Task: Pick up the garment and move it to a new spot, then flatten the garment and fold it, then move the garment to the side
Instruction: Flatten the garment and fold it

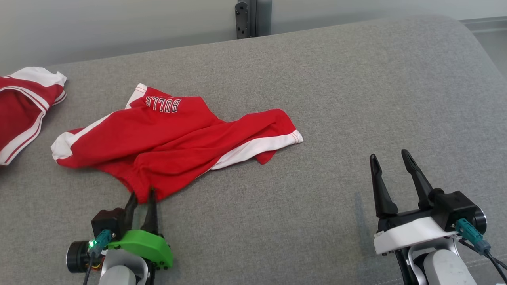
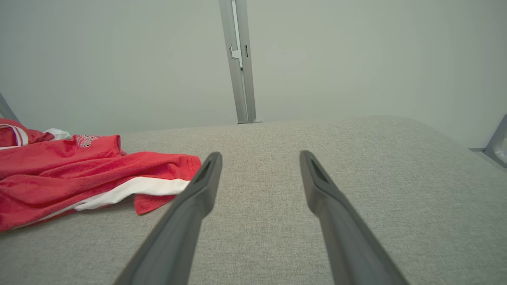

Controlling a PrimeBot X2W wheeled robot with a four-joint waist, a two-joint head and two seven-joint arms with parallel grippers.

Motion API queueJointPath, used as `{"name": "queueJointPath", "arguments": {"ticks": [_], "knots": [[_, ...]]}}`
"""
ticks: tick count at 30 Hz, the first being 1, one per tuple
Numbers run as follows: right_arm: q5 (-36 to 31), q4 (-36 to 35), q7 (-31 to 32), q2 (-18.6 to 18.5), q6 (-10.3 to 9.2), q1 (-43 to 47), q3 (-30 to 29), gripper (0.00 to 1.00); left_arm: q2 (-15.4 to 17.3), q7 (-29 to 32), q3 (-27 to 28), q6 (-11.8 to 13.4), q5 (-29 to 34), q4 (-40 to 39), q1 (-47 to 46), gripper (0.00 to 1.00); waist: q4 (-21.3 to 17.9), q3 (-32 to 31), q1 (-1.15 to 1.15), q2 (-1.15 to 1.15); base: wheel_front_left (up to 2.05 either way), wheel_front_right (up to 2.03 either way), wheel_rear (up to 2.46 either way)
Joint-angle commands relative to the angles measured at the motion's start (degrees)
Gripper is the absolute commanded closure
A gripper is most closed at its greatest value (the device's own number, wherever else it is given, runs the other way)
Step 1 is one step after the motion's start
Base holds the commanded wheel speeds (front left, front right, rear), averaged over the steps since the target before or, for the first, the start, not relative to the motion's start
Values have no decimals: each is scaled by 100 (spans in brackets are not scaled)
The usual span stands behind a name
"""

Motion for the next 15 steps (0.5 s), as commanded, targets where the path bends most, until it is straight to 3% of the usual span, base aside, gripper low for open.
{"name": "queueJointPath", "arguments": {"ticks": [1,10,15], "knots": [[0,-16,-18,-13,0,-83,-23,0,-10,-5,-3,-54,74,-132,-14,100,21,-6,0,0,0,0,0],[43,-58,-18,-13,0,-115,-21,0,-81,-4,67,-233,318,-1620,107,100,153,75,0,0,0,0,0],[63,-47,-18,-13,0,-209,78,0,80,-5,192,-288,409,-1570,-341,100,65,224,0,0,0,0,0]]}}
